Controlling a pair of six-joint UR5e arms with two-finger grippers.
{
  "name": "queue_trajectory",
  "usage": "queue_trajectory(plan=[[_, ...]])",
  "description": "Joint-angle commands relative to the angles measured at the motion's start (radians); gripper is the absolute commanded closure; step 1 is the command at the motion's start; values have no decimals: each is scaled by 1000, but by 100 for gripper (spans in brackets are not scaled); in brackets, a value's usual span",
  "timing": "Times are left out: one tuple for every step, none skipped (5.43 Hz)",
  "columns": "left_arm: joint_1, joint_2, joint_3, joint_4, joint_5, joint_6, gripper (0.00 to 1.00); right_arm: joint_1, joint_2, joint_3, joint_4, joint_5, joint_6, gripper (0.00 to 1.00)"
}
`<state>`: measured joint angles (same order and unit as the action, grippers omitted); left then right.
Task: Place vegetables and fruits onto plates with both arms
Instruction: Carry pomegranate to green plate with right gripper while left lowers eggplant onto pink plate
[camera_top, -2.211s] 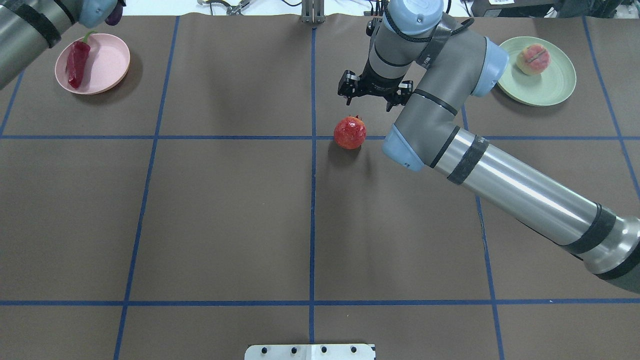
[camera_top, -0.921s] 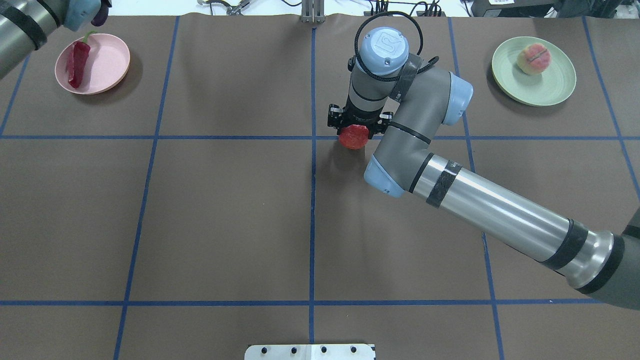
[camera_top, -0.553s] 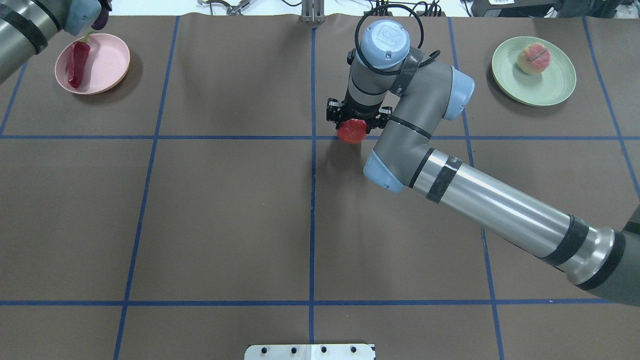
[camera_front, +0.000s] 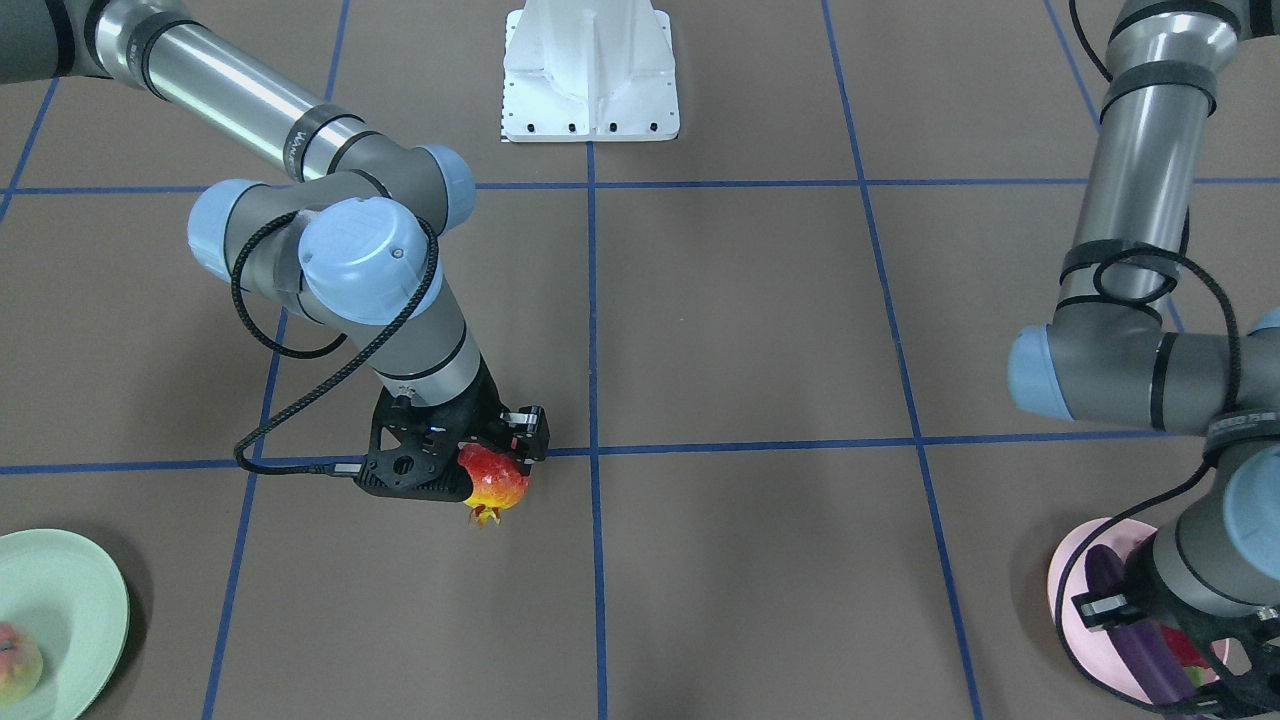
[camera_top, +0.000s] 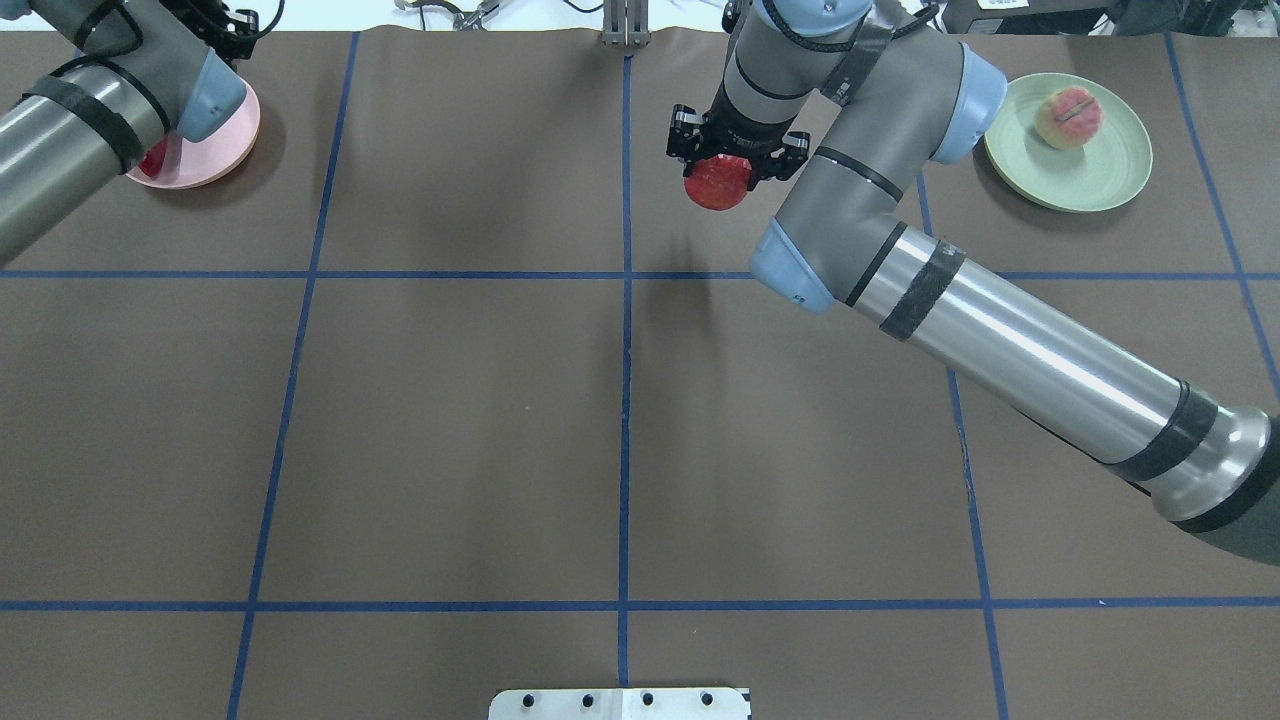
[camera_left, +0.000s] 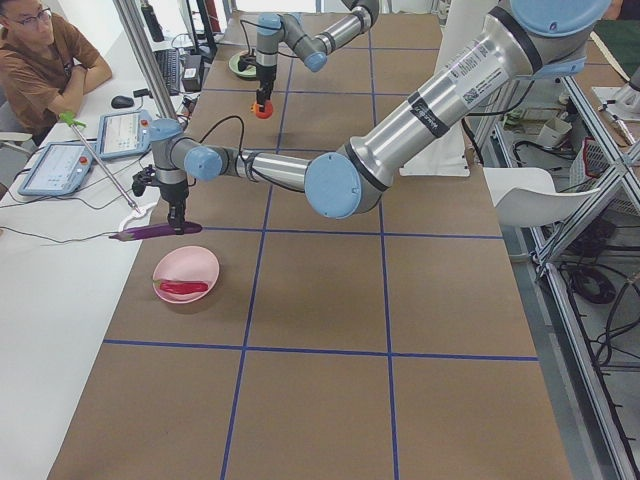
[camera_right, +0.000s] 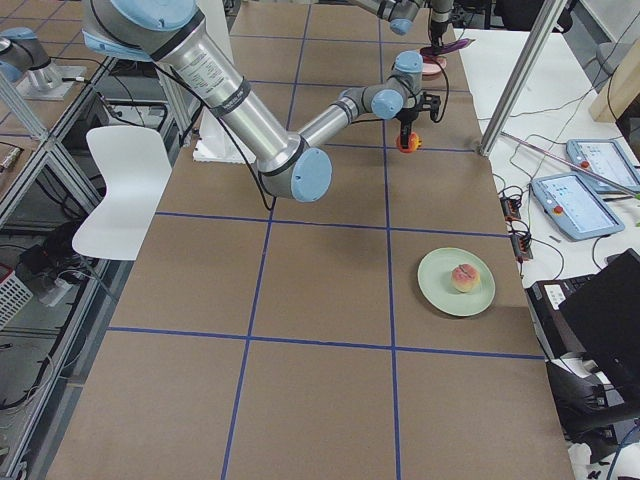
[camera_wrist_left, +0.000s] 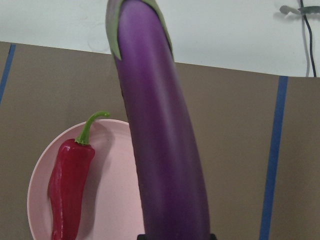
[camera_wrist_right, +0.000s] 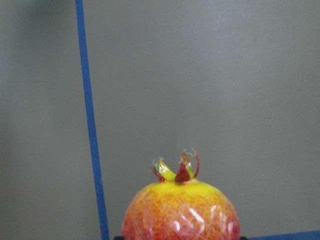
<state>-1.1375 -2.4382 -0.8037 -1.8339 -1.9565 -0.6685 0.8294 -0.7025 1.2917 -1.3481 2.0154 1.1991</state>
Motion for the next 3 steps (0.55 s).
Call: queue_trajectory(plan=[[12, 40, 47, -76, 54, 36, 100, 55, 0, 3, 1, 2, -16, 100], [27, 45, 57, -91, 101, 35, 100, 80, -2, 3, 1, 3, -22, 100], [28, 44, 57, -94, 103, 29, 74, 91, -6, 3, 6, 2, -41, 100]])
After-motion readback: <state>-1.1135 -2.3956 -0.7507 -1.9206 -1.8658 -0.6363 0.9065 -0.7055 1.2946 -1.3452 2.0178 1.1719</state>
